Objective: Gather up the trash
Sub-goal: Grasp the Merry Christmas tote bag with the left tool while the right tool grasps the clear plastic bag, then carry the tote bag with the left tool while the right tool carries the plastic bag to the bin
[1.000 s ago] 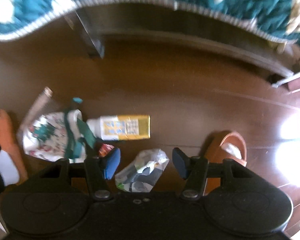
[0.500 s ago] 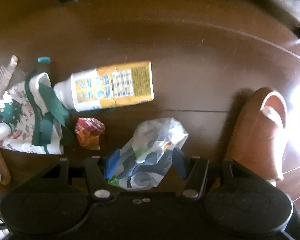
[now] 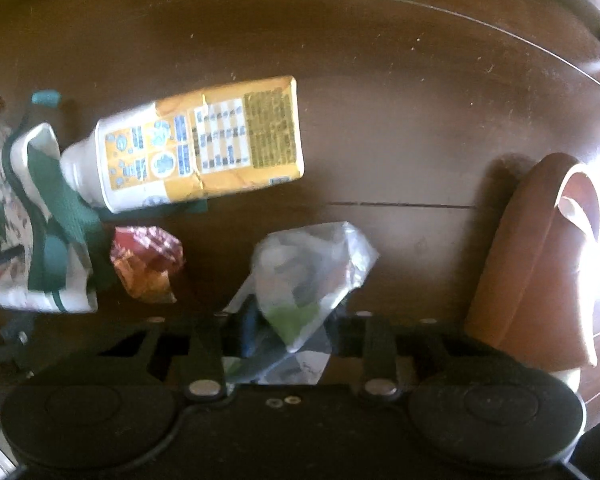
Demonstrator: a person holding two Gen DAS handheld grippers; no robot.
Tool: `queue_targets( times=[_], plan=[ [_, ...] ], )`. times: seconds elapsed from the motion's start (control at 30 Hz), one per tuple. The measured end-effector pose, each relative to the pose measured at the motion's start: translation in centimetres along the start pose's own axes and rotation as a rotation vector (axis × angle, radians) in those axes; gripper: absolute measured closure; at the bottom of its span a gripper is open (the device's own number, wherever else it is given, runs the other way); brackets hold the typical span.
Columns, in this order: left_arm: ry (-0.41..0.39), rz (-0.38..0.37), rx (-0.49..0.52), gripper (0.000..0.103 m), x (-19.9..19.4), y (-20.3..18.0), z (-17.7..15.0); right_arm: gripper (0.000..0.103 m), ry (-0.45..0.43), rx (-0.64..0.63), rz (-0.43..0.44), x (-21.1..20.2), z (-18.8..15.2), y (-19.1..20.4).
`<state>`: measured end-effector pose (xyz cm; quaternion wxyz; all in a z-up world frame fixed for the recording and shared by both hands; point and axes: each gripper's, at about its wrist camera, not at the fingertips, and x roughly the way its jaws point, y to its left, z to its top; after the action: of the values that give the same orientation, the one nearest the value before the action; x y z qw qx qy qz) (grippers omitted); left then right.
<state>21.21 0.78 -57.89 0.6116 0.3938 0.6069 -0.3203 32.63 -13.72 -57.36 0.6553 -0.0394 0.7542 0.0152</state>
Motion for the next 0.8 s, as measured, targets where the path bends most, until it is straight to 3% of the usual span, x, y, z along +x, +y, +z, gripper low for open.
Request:
queue_targets(
  times=[0.13,0.27,0.53,0.8],
  plan=[
    [-0.010,0.001,-0.035,0.075,-0.2,0.5,0.0,0.088,-0.010,-0.022,-0.013,-0.5,-0.5,0.6],
    [-0.024,0.012,-0.031,0.088,-1.4,1.0,0.3,0.090,-0.039,-0.002,-0.021,-2.7,-1.8,1.3],
    [-0.032,-0.037,-0.125,0.094,-6.6,3.0,0.9,0.091,-0.095,0.024,-0.008,-8.9,-3.4,2.2],
    [-0.058,-0.057,-0.296,0.094,-13.9,5.3,1.9,0.091,-0.248,0.016,0.053,-18.5,-4.5,1.5]
  ],
)
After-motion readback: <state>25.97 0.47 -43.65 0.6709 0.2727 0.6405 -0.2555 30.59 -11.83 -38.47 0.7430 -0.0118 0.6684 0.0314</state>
